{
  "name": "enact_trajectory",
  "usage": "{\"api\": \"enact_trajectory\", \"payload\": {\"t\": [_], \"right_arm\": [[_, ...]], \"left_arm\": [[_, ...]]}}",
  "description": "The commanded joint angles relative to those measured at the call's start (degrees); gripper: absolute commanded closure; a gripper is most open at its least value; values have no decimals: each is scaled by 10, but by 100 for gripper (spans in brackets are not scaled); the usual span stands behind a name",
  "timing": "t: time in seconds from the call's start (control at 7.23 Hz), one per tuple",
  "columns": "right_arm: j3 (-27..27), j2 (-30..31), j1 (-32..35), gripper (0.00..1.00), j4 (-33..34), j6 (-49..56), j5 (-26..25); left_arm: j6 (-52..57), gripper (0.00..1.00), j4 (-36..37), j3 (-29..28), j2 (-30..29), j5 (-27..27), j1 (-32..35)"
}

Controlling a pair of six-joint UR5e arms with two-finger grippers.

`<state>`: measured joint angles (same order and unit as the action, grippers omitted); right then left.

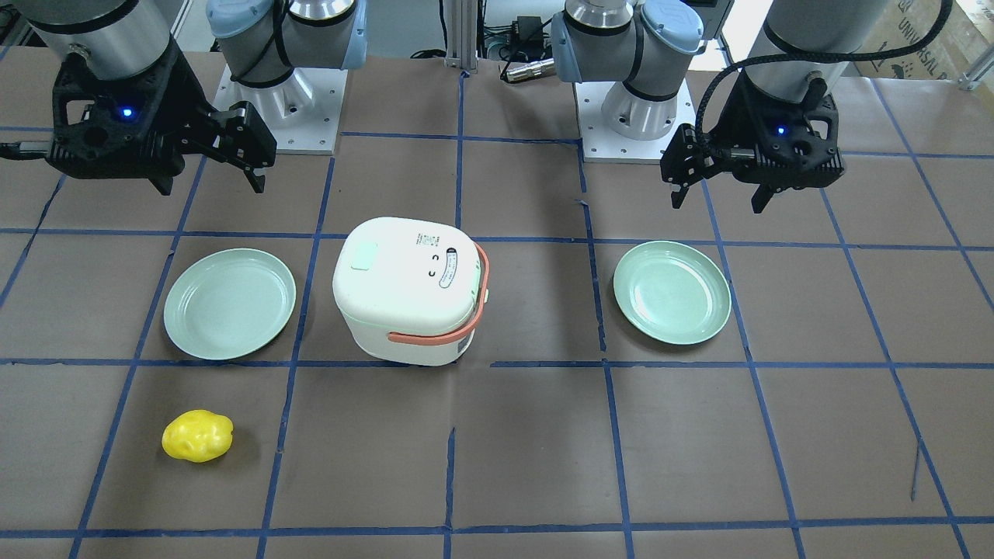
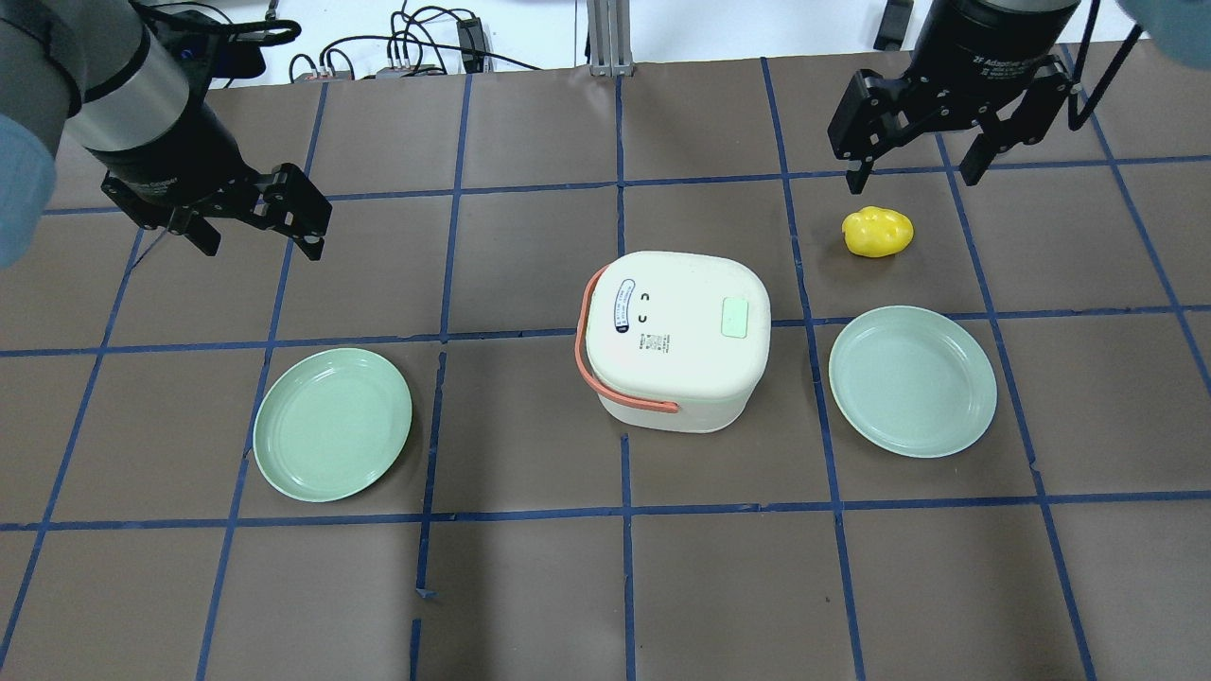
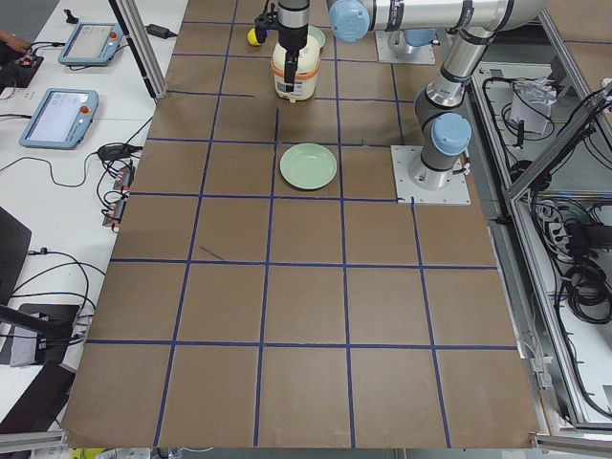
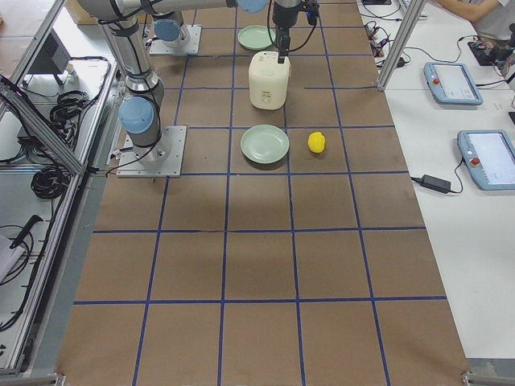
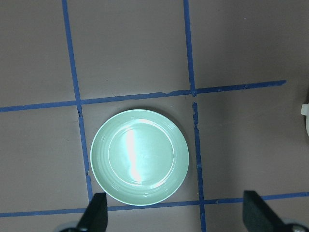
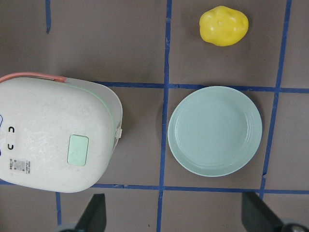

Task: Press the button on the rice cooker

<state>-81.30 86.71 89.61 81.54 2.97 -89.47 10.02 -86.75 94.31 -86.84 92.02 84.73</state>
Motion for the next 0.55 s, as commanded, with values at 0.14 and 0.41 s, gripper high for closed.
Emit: {"api": "enact_trajectory", "payload": {"t": [0.14, 0.41], "right_arm": [[0, 0, 0, 1, 0, -1, 0], [1, -1, 0, 1, -3, -27, -2]], "left_arm": [[0, 0, 0, -1, 0, 0, 0], [0, 0, 0, 0, 0, 0, 0]]}}
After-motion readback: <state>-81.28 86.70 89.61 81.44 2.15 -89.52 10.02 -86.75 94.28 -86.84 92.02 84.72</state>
